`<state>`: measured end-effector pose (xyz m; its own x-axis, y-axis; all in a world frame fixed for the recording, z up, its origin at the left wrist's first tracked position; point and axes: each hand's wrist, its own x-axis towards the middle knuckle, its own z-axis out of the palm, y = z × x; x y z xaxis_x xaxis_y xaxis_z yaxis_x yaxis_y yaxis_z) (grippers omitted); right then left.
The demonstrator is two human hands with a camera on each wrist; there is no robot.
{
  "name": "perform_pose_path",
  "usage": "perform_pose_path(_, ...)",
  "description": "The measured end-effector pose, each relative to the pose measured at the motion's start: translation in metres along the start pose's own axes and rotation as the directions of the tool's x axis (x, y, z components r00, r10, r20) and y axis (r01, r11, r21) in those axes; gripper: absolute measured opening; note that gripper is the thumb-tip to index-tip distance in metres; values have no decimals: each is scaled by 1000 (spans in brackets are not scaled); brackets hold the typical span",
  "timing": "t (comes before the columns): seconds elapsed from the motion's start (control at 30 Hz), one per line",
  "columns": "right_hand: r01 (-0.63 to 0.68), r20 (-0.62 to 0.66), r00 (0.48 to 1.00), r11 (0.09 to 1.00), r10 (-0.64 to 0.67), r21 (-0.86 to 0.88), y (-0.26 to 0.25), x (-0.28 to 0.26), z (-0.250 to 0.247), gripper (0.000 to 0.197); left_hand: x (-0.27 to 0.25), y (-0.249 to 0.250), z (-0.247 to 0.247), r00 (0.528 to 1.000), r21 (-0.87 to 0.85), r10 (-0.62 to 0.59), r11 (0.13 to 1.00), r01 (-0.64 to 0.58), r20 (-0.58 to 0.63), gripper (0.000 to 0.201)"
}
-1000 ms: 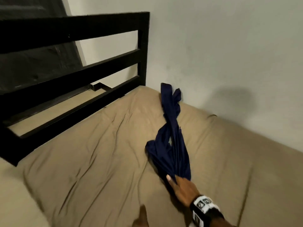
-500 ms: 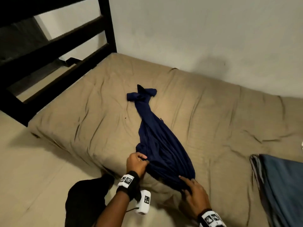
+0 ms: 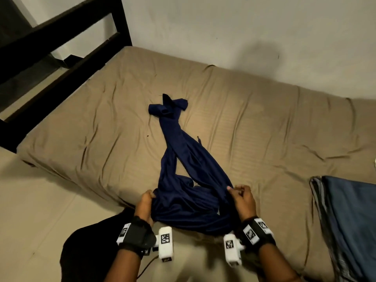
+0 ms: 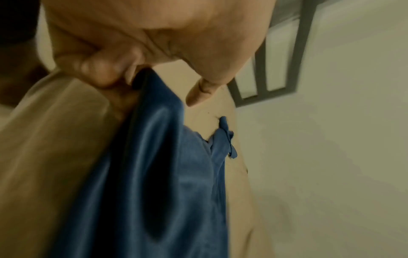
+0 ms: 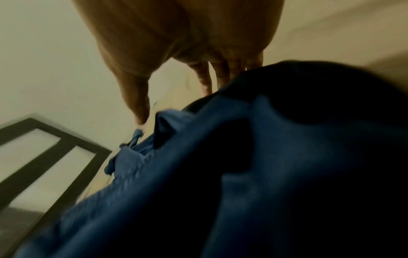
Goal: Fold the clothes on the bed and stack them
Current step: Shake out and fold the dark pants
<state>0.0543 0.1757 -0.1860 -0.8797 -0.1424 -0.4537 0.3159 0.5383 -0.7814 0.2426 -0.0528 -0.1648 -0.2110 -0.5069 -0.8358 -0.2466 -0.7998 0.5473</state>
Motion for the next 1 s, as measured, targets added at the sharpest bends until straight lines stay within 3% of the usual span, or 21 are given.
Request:
perform_pose_path(0.03, 34, 46, 999, 994, -29, -101, -9, 11, 7, 50, 0, 5, 1, 999, 109, 24, 994, -20, -29, 22)
perform_pose_path(0.07, 99, 104, 992, 965, -75, -245, -17, 19, 16, 64, 1, 9, 3, 987, 311, 126, 946, -88, -103, 30)
perform_pose_path(0.1, 181, 181, 977, 899, -116, -399, -23, 26, 26, 69, 4, 11, 5, 923, 554, 325, 816, -164, -204, 39)
perform_pose_path(0.13, 255, 253, 958, 810, -136, -528, -25, 32, 36, 63, 2, 15, 11, 814, 743, 542, 629, -229, -208, 46)
perform_pose_path(0.17, 307, 295, 944, 725, -148, -616, -27, 37, 43, 50, 2, 16, 20, 682, 840, 729, 403, -364, -54, 48)
perform_pose_path(0.2, 321, 293, 942, 685, -162, -654, -28, 42, 48, 37, 1, 18, 34, 587, 850, 791, 181, -494, 172, 46)
perform_pose_path(0.23, 293, 250, 954, 701, -166, -650, -30, 45, 48, 29, 3, 19, 49, 539, 789, 740, 17, -614, 403, 45)
perform_pose_path(0.27, 247, 182, 969, 745, -170, -620, -31, 51, 43, 26, 6, 19, 63, 530, 723, 615, -97, -684, 584, 49)
perform_pose_path(0.3, 189, 94, 982, 797, -165, -574, -30, 56, 33, 25, 13, 17, 72, 567, 699, 464, -182, -691, 681, 58)
perform_pose_path(0.37, 49, -94, 990, 870, -109, -491, -21, 69, 0, 26, 23, 16, 79, 689, 728, 263, -385, -567, 676, 77)
perform_pose_path(0.43, -86, -192, 981, 884, -4, -460, -5, 78, -35, 27, 29, 16, 75, 746, 748, 267, -503, -433, 611, 82)
perform_pose_path(0.5, -126, -225, 974, 856, 12, -502, 5, 72, -52, 25, 30, 15, 70, 748, 786, 354, -510, -349, 562, 73)
perform_pose_path(0.53, -94, -249, 967, 827, -57, -555, 9, 68, -52, 28, 29, 15, 68, 744, 801, 388, -504, -322, 544, 65)
perform_pose_path(0.63, 192, -242, 872, 752, -426, -631, 4, 44, -35, 44, 29, 14, 64, 715, 799, 420, -504, -328, 558, 42)
perform_pose_path(0.7, 467, -85, 808, 721, -583, -512, -3, 23, -14, 31, 22, 17, 61, 673, 784, 437, -498, -371, 596, 36)
perform_pose_path(0.73, 559, 47, 803, 724, -594, -404, -6, 12, -2, 28, 16, 20, 60, 644, 777, 454, -484, -403, 616, 33)
perform_pose_path(0.8, 604, 342, 791, 737, -507, -302, -12, -10, 23, 47, 0, 26, 56, 564, 754, 500, -439, -490, 657, 24)
perform_pose_path(0.87, 620, 534, 761, 656, -369, -430, -10, -22, 41, 63, -20, 31, 47, 468, 713, 567, -351, -607, 678, 21)
perform_pose_path(0.93, 596, 475, 799, 592, -369, -542, -9, -32, 41, 52, -38, 32, 33, 426, 686, 642, -222, -693, 638, 20)
perform_pose_path(1.0, 572, 270, 819, 685, -506, -452, -15, -45, 29, 53, -45, 23, 15, 447, 643, 690, -34, -765, 569, 18)
